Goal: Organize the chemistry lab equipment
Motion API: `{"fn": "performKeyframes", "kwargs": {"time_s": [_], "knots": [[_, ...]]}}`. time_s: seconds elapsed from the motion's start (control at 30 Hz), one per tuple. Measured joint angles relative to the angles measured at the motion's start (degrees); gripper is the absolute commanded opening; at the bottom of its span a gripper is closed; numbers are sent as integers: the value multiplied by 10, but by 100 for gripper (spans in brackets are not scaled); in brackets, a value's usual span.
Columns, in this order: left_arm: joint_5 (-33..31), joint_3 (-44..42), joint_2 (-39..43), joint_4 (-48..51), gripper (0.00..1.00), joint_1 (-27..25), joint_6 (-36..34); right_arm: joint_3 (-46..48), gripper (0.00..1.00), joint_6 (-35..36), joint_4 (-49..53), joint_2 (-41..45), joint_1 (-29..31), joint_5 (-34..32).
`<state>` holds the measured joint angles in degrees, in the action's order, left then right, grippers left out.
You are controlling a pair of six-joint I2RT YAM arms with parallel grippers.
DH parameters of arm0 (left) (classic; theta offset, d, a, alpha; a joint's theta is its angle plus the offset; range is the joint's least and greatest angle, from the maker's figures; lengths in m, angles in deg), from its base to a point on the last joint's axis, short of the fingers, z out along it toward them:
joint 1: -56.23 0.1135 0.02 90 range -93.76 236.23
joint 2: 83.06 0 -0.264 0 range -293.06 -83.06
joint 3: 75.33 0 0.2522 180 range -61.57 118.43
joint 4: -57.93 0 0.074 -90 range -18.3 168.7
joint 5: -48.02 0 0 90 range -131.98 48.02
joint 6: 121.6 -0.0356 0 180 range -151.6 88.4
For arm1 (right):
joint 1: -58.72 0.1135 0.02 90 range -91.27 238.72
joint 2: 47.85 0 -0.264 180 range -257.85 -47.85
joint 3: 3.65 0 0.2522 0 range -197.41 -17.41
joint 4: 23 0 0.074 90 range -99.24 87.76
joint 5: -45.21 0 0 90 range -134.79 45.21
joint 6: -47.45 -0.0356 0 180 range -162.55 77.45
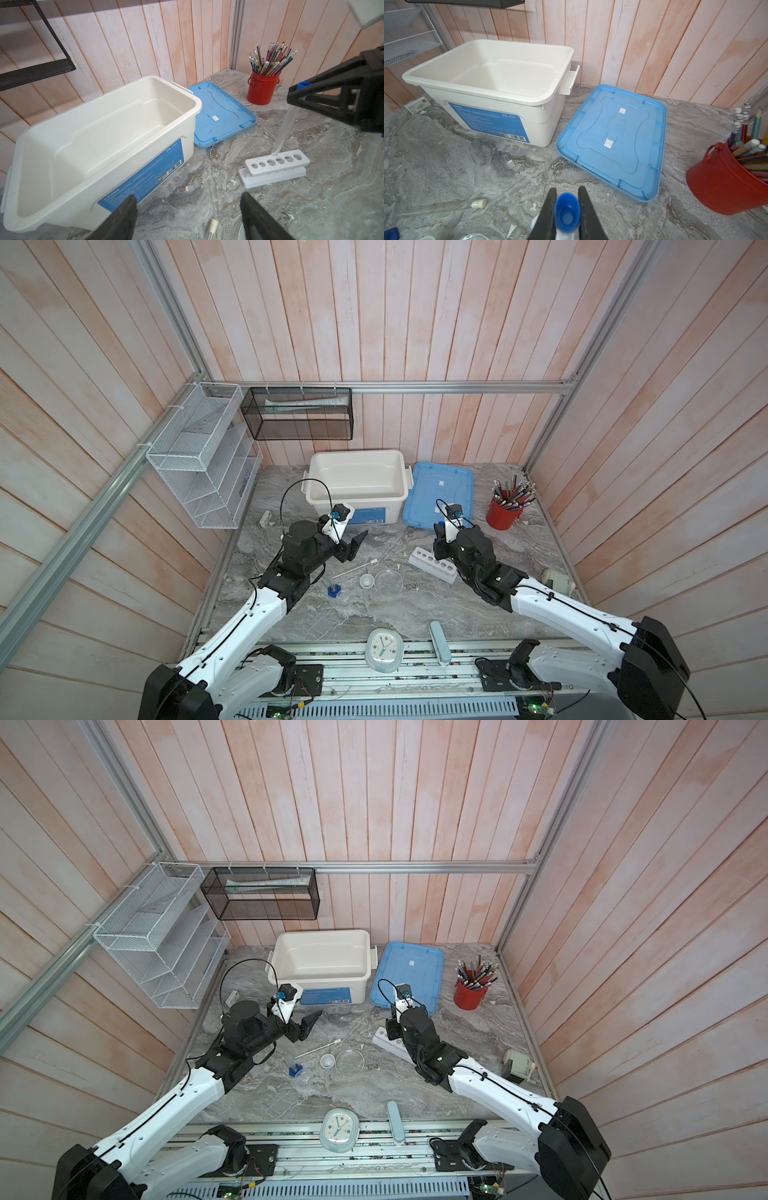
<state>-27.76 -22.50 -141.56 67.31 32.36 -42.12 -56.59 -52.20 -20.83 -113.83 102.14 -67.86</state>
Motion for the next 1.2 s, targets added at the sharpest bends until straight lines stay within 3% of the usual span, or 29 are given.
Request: {"fn": "performKeyframes", "kwargs": {"time_s": [1.2], "knots": [[3,-7,0,-6,79,0,-5,57,12,-27,-81,-58,-1,-3]]}}
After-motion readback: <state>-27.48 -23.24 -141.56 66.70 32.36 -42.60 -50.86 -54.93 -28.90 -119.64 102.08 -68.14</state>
